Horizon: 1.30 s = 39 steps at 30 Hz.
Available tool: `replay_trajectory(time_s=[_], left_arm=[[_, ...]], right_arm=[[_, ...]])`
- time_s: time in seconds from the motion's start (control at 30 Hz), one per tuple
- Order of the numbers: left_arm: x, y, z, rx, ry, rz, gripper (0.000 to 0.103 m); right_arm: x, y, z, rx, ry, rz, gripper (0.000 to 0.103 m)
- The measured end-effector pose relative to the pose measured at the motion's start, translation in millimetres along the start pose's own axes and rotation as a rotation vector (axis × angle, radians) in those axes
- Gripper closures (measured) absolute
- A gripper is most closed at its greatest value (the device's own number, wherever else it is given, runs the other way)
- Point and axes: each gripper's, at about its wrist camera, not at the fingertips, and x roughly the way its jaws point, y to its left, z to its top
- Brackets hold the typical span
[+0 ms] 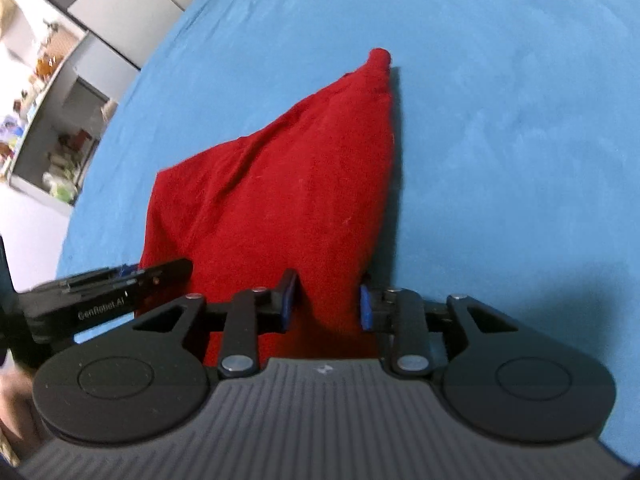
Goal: Fold small clothes
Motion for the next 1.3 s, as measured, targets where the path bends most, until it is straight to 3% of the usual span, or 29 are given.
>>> replay_trajectory(time_s=[0.07,0.13,0.2,0.27,0.3,0.5,0.6,0.73,0.9,1.0,1.07,1.3], left_arm=[[1,-4,3,0.004,-0.009,0.013,0.057],[-12,-6,-8,0.006,-0.024,0.043,0.036],[-26,-1,-14,0.016,-0.052,0.069,0.022],[-36,5,-24,0.025,-0.075,0.072,0.02],[-35,9,-24,0.03,-0.075,0.074,0.02],[-13,29,-52,0.061,-0.124,0.027,0.017],[-10,37,-59,0.056,-0.178,0.014,0.012],[-25,38,-65,0.061,-0.248,0.022,0.014],[-92,31,-67,0.042,-0.33,0.059,0.011],[-153,22,-75,0.017,-0.38,0.086,0.0],[-192,17,-84,0.0,-0.393,0.09,0.0],[-289,-3,-147,-0.027,-0.468,0.18,0.0]], right_arm=[[1,-1,0,-0.008,-0.006,0.008,0.047],[-5,-4,-2,-0.041,-0.01,0.009,0.041],[-14,3,-2,-0.082,-0.019,-0.016,0.024],[-32,7,-8,-0.121,-0.079,-0.051,0.002],[-39,7,-13,-0.138,-0.109,-0.075,0.001],[-29,-8,-40,-0.196,-0.142,-0.188,0.0],[-21,-15,-53,-0.194,-0.197,-0.187,0.0],[-32,-10,-62,-0.215,-0.288,-0.174,0.0],[-94,26,-81,-0.261,-0.416,-0.156,0.0],[-147,57,-100,-0.267,-0.496,-0.158,0.0],[-180,77,-117,-0.272,-0.541,-0.165,0.0],[-255,129,-193,-0.322,-0.554,-0.356,0.0]])
